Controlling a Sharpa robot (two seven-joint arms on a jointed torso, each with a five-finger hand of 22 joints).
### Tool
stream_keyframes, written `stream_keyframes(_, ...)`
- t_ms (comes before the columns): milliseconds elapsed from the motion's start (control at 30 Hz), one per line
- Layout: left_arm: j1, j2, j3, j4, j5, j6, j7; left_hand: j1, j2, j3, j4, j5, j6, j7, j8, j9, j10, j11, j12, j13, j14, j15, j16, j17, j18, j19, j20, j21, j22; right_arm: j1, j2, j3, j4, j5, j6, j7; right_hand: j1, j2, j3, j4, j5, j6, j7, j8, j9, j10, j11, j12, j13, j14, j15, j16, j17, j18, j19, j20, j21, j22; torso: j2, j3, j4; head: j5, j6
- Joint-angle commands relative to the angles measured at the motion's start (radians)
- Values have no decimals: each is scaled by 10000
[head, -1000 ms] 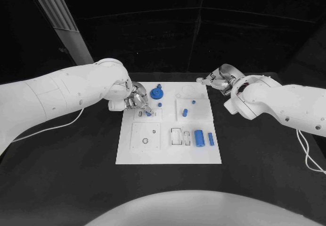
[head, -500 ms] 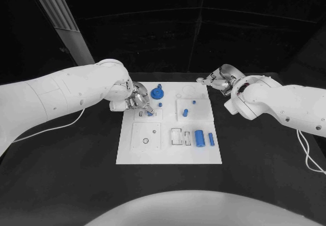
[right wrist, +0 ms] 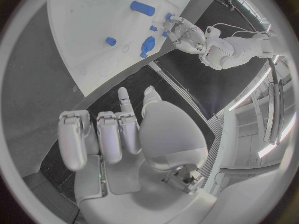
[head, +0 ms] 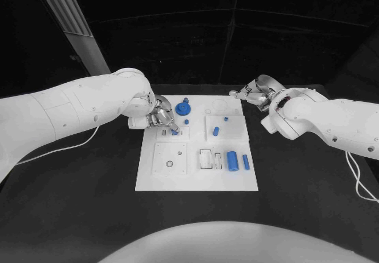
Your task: Assemble the parts on the task board
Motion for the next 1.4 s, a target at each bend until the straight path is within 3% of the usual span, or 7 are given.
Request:
stream_keyframes(33, -102, -31, -76, 10, -74, 354, -449, 58, 77, 423, -380, -10, -49, -56, 49, 8, 1060, -57, 24, 2628, 1056, -47, -54, 2635, 137, 2, -59, -8, 2162, 13, 4, 5, -1, -29, 46, 18, 55, 32, -54, -15, 33, -69, 6, 68, 16, 1059, -21, 25, 2616, 1039, -40, 25, 2633, -74, 1054, -52, 32, 2634, -9, -1, 4, -4, 0)
stream_keyframes(367, -102, -104, -76, 115, -121, 266, -346, 54, 60, 445, -400, -31, -42, -59, 67, 21, 1060, -59, 24, 2628, 1056, -49, -54, 2635, 126, 44, -59, 19, 2176, 10, -2, 5, -1, -29, 44, 19, 55, 32, -54, -15, 33, -69, 6, 68, 16, 1059, -21, 25, 2616, 1039, -40, 25, 2633, -74, 1054, -52, 32, 2634, -3, -3, -4, -15, 0)
stream_keyframes(567, -78, -240, -76, 307, -244, -128, 9, -33, 10, 450, -383, -61, -22, -64, 103, 43, 1060, -61, 24, 2628, 1056, -53, -54, 2635, 115, 89, -61, 48, 2191, 7, -10, 4, -8, -29, 42, 16, 55, 32, -54, -15, 33, -69, 6, 68, 16, 1059, -21, 25, 2616, 1039, -40, 25, 2633, -74, 1054, -52, 32, 2634, -9, 0, 4, -28, 0)
stream_keyframes(1200, 328, -501, -76, 793, -406, -642, 254, -87, 7, 465, -360, -68, -9, -78, 140, 67, 1060, -71, 24, 2628, 1056, -57, -54, 2635, 118, 80, -63, 43, 2187, 1, 10, 4, -32, -29, 57, 9, 55, 32, -54, -15, 33, -69, 6, 68, 16, 1059, -21, 25, 2616, 1039, -40, 25, 2633, -74, 1054, -52, 32, 2634, 5, -8, -6, -9, 0)
stream_keyframes(1400, 395, -549, -75, 823, -410, -639, 242, -110, 15, 473, -343, -70, -11, -83, 154, 76, 1060, -75, 24, 2628, 1056, -60, -54, 2635, 116, 90, -64, 49, 2190, 0, 10, 4, -34, -29, 59, 8, 87, 71, -86, -17, 57, -77, 5, 83, 19, 1059, -22, 25, 2616, 1039, -40, 25, 2633, -74, 1054, -51, 32, 2634, 5, 1, -6, -2, 0)
